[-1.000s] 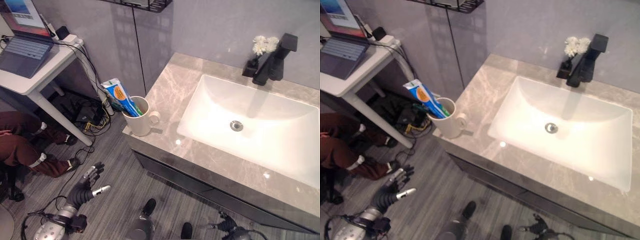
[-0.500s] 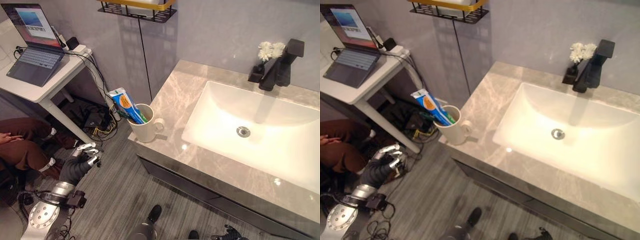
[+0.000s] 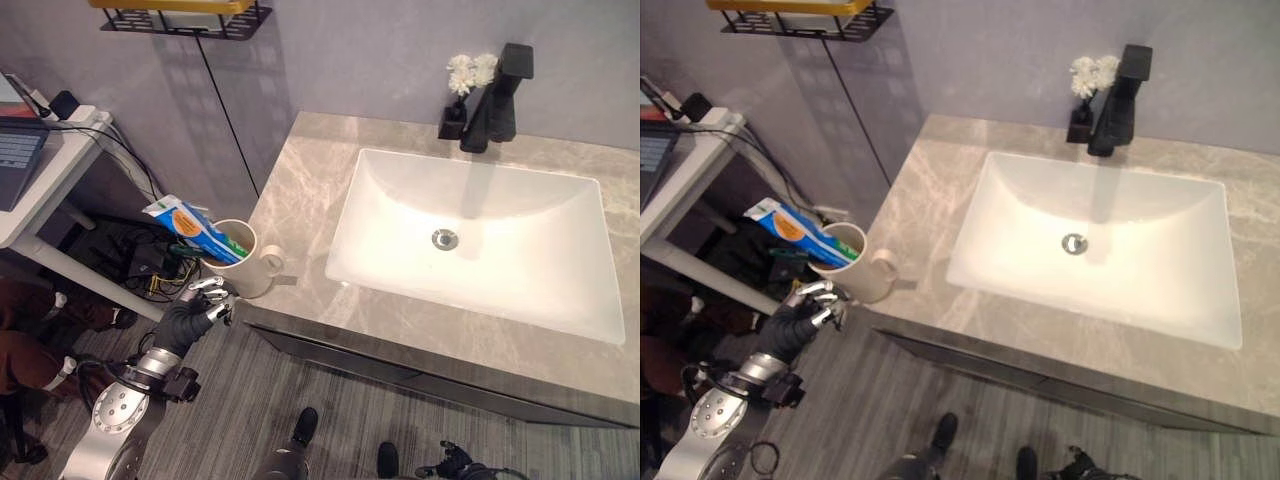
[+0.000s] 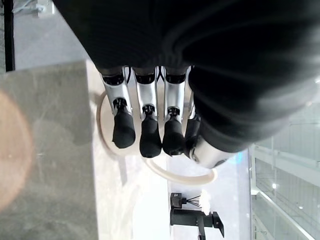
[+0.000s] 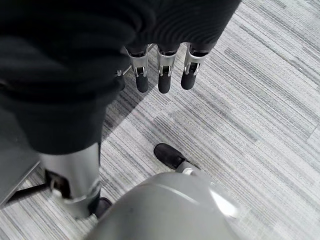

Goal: Put brush and paste in cup on sink, flatten towel.

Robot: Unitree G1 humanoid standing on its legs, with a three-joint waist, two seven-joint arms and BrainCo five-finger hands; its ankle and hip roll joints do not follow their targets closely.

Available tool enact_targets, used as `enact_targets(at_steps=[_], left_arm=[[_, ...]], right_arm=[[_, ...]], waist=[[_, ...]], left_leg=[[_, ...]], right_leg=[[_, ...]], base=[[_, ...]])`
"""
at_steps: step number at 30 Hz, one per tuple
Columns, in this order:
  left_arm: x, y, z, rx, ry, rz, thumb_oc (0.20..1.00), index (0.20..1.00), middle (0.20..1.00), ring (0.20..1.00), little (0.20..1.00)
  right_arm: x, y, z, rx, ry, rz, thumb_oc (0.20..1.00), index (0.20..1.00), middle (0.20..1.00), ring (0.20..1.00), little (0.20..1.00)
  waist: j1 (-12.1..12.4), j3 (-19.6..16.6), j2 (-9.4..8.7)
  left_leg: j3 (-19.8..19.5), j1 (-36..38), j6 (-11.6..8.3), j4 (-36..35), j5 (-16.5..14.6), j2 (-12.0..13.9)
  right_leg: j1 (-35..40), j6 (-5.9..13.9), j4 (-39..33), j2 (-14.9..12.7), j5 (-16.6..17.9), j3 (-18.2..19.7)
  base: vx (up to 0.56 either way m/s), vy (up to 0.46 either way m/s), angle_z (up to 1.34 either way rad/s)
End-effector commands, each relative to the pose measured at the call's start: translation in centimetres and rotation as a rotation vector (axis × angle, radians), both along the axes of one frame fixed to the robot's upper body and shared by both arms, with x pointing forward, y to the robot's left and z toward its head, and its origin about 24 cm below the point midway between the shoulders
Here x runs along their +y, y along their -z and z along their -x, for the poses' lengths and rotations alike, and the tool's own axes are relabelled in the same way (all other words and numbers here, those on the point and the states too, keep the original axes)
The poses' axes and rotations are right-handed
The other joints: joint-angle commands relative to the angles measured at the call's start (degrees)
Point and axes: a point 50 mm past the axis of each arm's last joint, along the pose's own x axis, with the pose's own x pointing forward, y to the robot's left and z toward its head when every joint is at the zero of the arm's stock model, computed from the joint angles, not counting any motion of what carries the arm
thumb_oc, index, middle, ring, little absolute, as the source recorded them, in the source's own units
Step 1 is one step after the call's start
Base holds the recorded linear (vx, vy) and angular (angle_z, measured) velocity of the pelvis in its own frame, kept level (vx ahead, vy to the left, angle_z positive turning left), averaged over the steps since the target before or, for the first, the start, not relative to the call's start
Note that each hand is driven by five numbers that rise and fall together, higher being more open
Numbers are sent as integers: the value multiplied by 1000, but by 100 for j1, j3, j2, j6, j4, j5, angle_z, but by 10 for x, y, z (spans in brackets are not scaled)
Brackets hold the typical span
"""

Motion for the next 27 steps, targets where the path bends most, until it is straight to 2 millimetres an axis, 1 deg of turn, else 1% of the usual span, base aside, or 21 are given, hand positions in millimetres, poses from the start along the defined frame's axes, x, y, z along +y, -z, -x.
enact_targets(at_steps=[1, 3, 6, 11, 18, 23, 27], left_arm=[[1, -16, -1, -110, -34, 14, 200, 200, 200, 200, 200], [0, -16, -3, -113, -43, 13, 200, 200, 200, 200, 200], [2, -16, -3, -113, -52, 7, 200, 200, 200, 200, 200], [7, -13, -2, -102, -81, -3, 200, 200, 200, 200, 200], [11, -17, -6, -125, -117, -22, 200, 200, 200, 200, 200], [15, -17, -8, -134, -156, -16, 200, 200, 200, 200, 200], [17, -18, -11, -152, -185, -10, 200, 200, 200, 200, 200]], right_arm=[[8, -2, -11, -44, -5, -10, 1000, 1000, 1000, 1000, 1000], [10, -2, -12, -48, 5, -16, 1000, 1000, 1000, 1000, 1000], [10, -2, -14, -54, 21, -23, 1000, 1000, 1000, 1000, 1000], [9, -1, -10, -50, 74, -36, 1000, 1000, 1000, 1000, 1000], [9, 1, -3, -34, 126, -51, 1000, 1000, 1000, 1000, 1000], [9, 0, -6, -47, 143, -58, 1000, 1000, 1000, 1000, 1000], [9, 1, -2, -45, 191, -75, 1000, 1000, 1000, 1000, 1000]], waist=[[-50, 78, -301], [-97, 91, -299], [-98, 98, -306], [-110, 109, -333], [-153, 141, -370], [-173, 166, -391], [-211, 177, -421]], left_leg=[[422, 274, 269, 37, -382, -254], [426, 262, 270, 15, -372, -246], [450, 250, 273, 15, -376, -236], [513, 247, 278, 15, -393, -223], [592, 210, 281, 15, -414, -200], [648, 202, 291, 15, -430, -195], [672, 214, 296, 15, -448, -182]], right_leg=[[-291, 53, -5, -167, 312, 290], [-318, 54, -5, -161, 315, 294], [-333, 57, -5, -165, 320, 315], [-362, 66, -5, -154, 317, 369], [-424, 73, -5, -145, 327, 409], [-473, 74, -5, -135, 348, 464], [-474, 72, -5, -130, 335, 491]], base=[[0, 0, 0], [0, 0, 0], [0, 0, 0], [5, 4, -5], [-5, -3, -5], [-1, 0, -1], [15, -4, -13]])
